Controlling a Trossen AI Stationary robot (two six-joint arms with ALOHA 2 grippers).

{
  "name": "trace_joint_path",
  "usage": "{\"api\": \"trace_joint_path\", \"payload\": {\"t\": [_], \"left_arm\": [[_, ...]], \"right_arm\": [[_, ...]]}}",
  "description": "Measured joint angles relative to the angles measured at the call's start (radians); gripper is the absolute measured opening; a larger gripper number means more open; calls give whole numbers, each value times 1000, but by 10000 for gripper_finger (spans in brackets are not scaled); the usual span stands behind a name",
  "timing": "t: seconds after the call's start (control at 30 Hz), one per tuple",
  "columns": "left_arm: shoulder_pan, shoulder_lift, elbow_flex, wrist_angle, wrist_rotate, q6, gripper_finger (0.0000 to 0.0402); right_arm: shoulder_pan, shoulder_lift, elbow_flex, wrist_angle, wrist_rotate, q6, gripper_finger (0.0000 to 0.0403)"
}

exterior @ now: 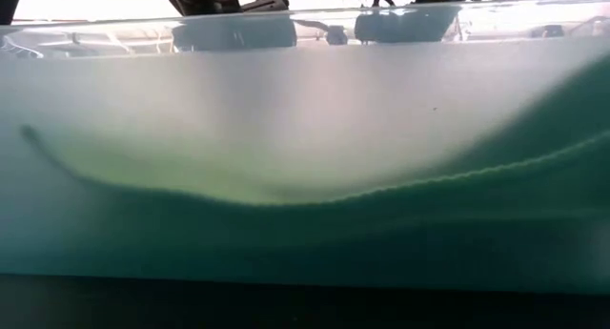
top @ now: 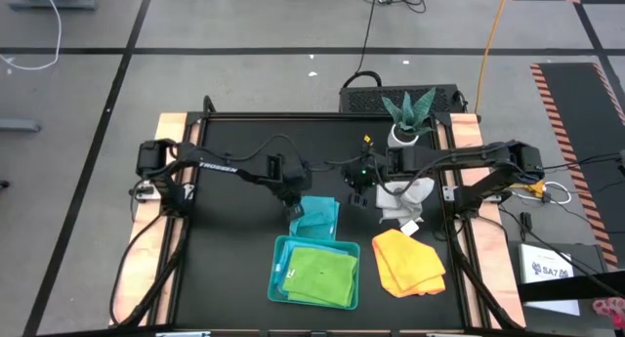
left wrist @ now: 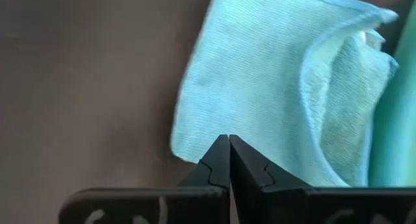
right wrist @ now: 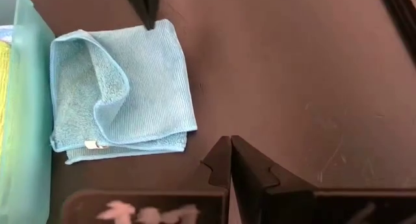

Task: Fold microfiber towels
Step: Fold the blue microfiber cloth

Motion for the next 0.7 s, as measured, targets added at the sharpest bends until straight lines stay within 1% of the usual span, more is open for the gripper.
{"api": "trace_joint_path", "payload": {"t": [0.3,0.43,0.53,0.63,0.7], "left_arm": [[29,72,1,34,-4,32,3],[35,122,0,69,-4,41,3],[41,156,5,102,6,27,3],[52,185,5,130,-17,17,3],[69,189,5,140,-51,16,4]], "right_arm": [[-4,-1,-2,25,5,0,0],[-12,0,-3,17,50,-1,0],[-22,-5,-3,8,52,0,0],[-32,-19,-2,5,54,0,0],[-37,-36,-3,-10,54,5,0]]}}
